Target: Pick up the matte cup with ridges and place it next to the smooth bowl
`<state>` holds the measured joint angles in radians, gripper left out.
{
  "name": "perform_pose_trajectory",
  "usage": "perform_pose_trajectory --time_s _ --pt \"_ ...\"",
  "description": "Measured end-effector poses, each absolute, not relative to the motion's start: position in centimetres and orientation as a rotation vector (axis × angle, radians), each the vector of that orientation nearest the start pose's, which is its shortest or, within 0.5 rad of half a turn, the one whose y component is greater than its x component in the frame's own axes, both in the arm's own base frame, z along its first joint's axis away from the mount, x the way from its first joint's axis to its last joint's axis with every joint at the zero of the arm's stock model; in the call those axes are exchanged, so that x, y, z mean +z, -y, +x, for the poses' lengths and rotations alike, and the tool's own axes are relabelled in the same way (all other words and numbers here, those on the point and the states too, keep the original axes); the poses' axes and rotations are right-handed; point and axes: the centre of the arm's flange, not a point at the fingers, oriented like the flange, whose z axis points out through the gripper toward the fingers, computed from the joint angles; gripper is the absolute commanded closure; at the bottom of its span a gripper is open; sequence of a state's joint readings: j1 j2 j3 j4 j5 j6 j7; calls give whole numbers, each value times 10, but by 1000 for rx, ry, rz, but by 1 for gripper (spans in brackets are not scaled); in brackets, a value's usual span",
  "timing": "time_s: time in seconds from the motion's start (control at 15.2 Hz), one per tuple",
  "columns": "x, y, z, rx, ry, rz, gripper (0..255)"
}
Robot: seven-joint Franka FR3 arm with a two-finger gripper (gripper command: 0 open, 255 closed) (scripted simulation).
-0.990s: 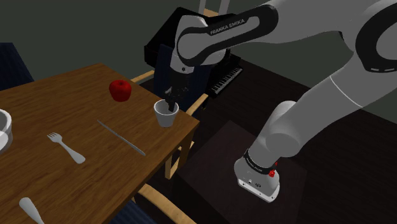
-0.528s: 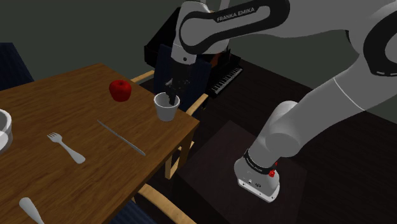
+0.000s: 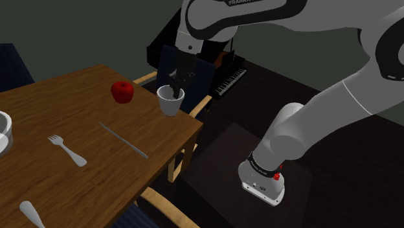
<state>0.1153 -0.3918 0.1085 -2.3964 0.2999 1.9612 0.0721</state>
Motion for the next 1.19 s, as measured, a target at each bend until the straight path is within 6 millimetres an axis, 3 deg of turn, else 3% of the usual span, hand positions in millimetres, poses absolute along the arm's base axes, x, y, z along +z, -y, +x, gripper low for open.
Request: perform_pose_trajectory --time_s 0.59,1.19 --pt "507 -122 410 111 32 -2915 255" --pt "508 -228 438 110 34 -2916 255"
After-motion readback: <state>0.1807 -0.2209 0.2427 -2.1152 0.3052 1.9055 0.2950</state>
